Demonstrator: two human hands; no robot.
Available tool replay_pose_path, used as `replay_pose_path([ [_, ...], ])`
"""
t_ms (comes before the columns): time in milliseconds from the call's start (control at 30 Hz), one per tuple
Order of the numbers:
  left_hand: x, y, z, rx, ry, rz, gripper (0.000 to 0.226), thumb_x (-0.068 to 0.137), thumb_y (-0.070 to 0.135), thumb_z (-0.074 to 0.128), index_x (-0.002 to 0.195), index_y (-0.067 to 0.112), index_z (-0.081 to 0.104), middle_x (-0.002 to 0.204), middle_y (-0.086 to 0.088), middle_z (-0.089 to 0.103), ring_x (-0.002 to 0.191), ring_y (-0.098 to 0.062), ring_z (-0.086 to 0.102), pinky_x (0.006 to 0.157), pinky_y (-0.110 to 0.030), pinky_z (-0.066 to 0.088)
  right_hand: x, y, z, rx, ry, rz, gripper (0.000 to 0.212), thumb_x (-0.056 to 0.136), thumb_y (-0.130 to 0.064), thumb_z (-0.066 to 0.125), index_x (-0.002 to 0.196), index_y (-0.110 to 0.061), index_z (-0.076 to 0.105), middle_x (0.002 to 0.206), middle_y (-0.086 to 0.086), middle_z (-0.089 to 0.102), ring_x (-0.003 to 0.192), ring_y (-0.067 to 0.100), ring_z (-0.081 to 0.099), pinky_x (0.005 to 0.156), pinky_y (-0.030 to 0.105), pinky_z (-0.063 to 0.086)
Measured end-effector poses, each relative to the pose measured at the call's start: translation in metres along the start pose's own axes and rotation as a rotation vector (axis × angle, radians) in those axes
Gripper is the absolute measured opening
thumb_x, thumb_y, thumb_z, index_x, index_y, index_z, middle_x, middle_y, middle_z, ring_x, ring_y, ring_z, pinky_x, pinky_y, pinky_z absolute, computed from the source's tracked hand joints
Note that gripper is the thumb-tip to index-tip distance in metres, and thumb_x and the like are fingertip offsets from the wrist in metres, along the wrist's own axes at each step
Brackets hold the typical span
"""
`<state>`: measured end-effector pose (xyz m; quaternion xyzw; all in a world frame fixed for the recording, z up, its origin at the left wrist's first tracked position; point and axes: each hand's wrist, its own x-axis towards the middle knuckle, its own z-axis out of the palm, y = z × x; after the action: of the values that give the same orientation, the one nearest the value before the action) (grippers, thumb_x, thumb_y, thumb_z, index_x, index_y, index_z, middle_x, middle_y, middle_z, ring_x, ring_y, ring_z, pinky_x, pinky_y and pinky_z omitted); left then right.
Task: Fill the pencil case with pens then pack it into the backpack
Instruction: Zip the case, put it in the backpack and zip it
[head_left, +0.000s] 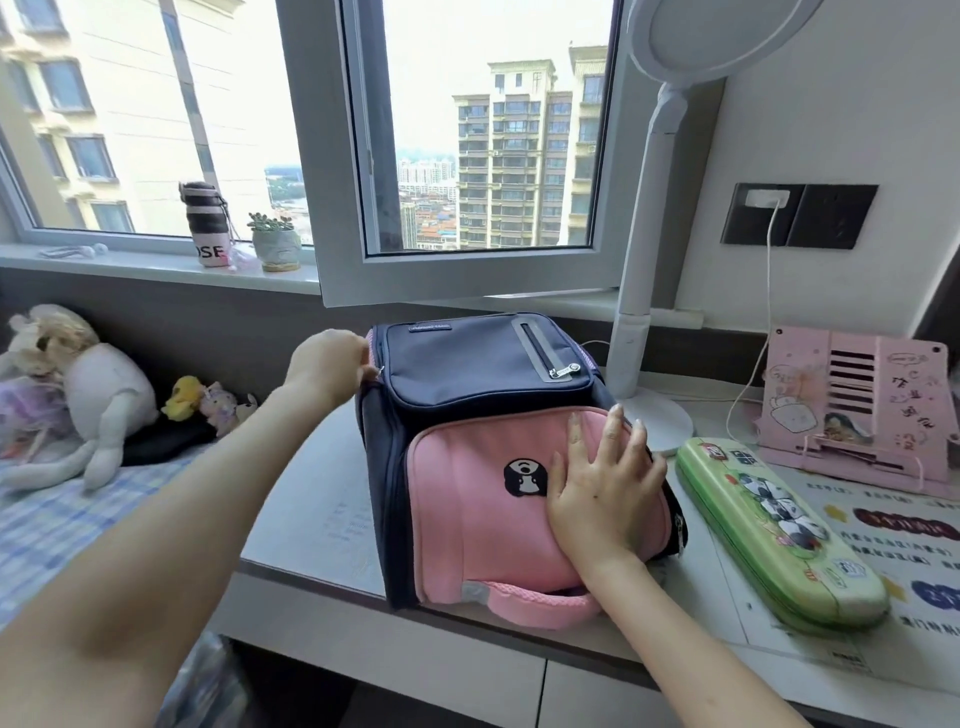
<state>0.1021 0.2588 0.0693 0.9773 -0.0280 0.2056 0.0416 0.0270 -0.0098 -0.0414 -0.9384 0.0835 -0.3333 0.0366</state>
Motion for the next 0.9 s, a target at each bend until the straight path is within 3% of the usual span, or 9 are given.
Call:
replay_pose_path([
  [133, -0.009, 0.017, -0.007, -0.258, 0.186, 0.045, 0.026, 0.076, 0.008, 0.058, 0.101, 0.009, 0.065, 0.102, -0.015, 0.065, 0.097, -0.036, 0.056, 0.085, -0.037, 0.045, 0.001, 0.005, -0.008, 0.111, 0.049, -0.020, 0.048, 0.086, -0.036, 0.043, 0.130, -0.020, 0.053, 0.141, 0.022, 0.042, 0.127, 0.041, 0.039, 0.098, 0.054, 0.032],
  [200, -0.022, 0.032, -0.007, -0.384, 0.152, 0.167, 0.024, 0.080, 0.024, 0.062, 0.103, 0.016, 0.066, 0.107, -0.006, 0.067, 0.101, -0.027, 0.058, 0.091, -0.034, 0.041, 0.003, 0.025, -0.014, 0.204, 0.084, -0.014, 0.046, 0.085, -0.037, 0.045, 0.127, -0.022, 0.056, 0.138, 0.019, 0.047, 0.125, 0.037, 0.043, 0.099, 0.052, 0.033],
  [267, -0.035, 0.046, -0.001, -0.325, 0.070, 0.290, 0.034, 0.079, 0.043, 0.063, 0.106, 0.022, 0.065, 0.112, 0.001, 0.066, 0.106, -0.021, 0.057, 0.097, -0.036, 0.040, 0.002, 0.061, -0.021, 0.195, 0.073, 0.073, 0.045, 0.086, -0.041, 0.045, 0.125, -0.022, 0.057, 0.135, 0.019, 0.050, 0.121, 0.036, 0.047, 0.099, 0.051, 0.034],
  [367, -0.042, 0.053, 0.007, -0.231, 0.087, 0.269, 0.039, 0.078, 0.049, 0.062, 0.110, 0.025, 0.063, 0.116, 0.003, 0.065, 0.112, -0.021, 0.055, 0.093, -0.036, 0.043, 0.003, 0.122, -0.035, 0.015, -0.172, 0.238, 0.058, 0.087, -0.058, 0.040, 0.133, -0.025, 0.045, 0.138, 0.018, 0.044, 0.121, 0.037, 0.043, 0.102, 0.052, 0.030],
  [500, -0.039, 0.063, 0.013, -0.277, 0.133, 0.197, 0.036, 0.078, 0.045, 0.063, 0.104, 0.020, 0.066, 0.109, -0.003, 0.068, 0.109, -0.025, 0.057, 0.098, -0.037, 0.037, -0.009, 0.182, -0.040, -0.174, -0.593, 0.334, 0.091, 0.071, -0.084, 0.029, 0.145, -0.036, 0.007, 0.141, 0.022, 0.032, 0.122, 0.040, 0.040, 0.099, 0.052, 0.034],
  [633, -0.043, 0.065, 0.012, -0.194, 0.141, 0.226, 0.033, 0.084, 0.044, 0.058, 0.104, 0.018, 0.066, 0.105, -0.006, 0.071, 0.106, -0.029, 0.059, 0.091, -0.039, 0.043, -0.020, 0.191, -0.038, -0.164, -0.647, 0.295, 0.111, 0.061, -0.085, 0.046, 0.145, -0.031, -0.005, 0.138, 0.022, 0.032, 0.118, 0.040, 0.042, 0.092, 0.046, 0.044],
  [767, -0.046, 0.070, 0.005, -0.161, 0.163, 0.206, 0.031, 0.089, 0.038, 0.053, 0.098, 0.011, 0.066, 0.093, -0.014, 0.072, 0.099, -0.036, 0.060, 0.085, -0.041, 0.046, -0.020, 0.189, -0.042, -0.029, -0.535, 0.365, 0.100, 0.063, -0.067, 0.063, 0.143, -0.032, 0.014, 0.125, 0.019, 0.041, 0.099, 0.032, 0.050, 0.076, 0.034, 0.048],
  [833, -0.046, 0.073, 0.003, -0.070, 0.188, 0.223, 0.034, 0.092, 0.034, 0.048, 0.087, 0.003, 0.060, 0.079, -0.022, 0.069, 0.082, -0.042, 0.063, 0.080, -0.045, 0.049, -0.015, 0.192, -0.049, 0.248, -0.440, 0.491, 0.087, 0.062, -0.054, 0.072, 0.136, -0.028, 0.033, 0.116, 0.014, 0.050, 0.086, 0.026, 0.053, 0.069, 0.031, 0.048],
  [900, -0.042, 0.075, -0.001, -0.011, 0.236, 0.245, 0.034, 0.094, 0.030, 0.044, 0.078, 0.000, 0.052, 0.069, -0.024, 0.066, 0.067, -0.044, 0.062, 0.078, -0.047, 0.049, -0.006, 0.195, -0.060, 0.600, -0.358, 0.590, 0.073, 0.063, -0.041, 0.076, 0.126, -0.022, 0.046, 0.112, 0.009, 0.057, 0.084, 0.021, 0.056, 0.074, 0.037, 0.052],
])
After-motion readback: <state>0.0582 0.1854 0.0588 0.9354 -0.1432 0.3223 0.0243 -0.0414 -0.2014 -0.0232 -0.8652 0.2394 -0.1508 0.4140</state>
